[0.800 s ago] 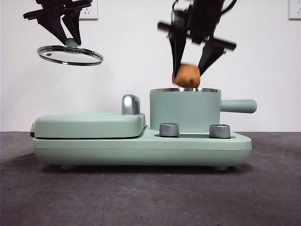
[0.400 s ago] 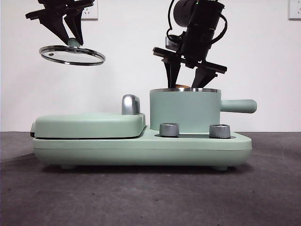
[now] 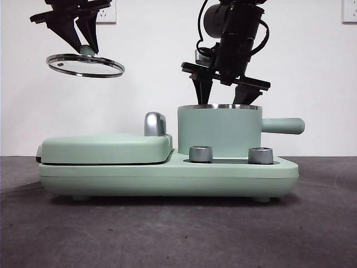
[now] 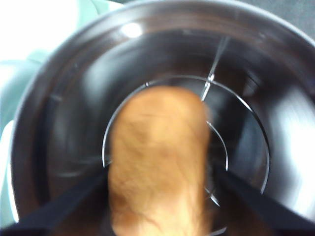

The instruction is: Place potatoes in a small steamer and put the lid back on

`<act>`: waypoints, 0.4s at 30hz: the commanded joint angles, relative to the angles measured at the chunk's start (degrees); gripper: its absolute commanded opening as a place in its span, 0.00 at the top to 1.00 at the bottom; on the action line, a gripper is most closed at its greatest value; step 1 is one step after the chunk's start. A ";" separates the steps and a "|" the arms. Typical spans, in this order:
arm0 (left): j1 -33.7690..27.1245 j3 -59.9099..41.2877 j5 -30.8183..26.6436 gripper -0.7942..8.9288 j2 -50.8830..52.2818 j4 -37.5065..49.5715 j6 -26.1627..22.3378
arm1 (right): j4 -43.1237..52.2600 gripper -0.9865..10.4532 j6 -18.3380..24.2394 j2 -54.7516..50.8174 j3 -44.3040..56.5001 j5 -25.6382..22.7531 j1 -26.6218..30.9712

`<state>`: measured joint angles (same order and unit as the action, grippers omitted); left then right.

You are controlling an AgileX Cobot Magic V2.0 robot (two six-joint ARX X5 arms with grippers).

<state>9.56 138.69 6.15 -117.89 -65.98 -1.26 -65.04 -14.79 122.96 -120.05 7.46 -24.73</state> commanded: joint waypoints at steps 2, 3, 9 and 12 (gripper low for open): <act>0.22 2.36 0.26 0.90 0.76 1.14 0.26 | -1.77 0.60 0.68 1.33 -4.22 0.04 -0.42; 0.22 2.36 0.26 0.90 0.76 1.11 0.26 | -3.13 0.60 0.70 1.33 -5.97 0.02 -0.42; 0.61 2.34 0.26 0.90 0.74 1.05 0.24 | -13.68 0.60 2.19 1.31 -18.14 -0.20 -0.50; 0.81 2.34 0.26 0.90 0.74 1.05 0.24 | -16.20 0.60 3.15 0.44 -22.53 0.74 -0.96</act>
<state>10.09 138.69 6.17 -117.89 -66.04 -1.26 -76.88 -13.02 123.07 -140.75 7.77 -24.97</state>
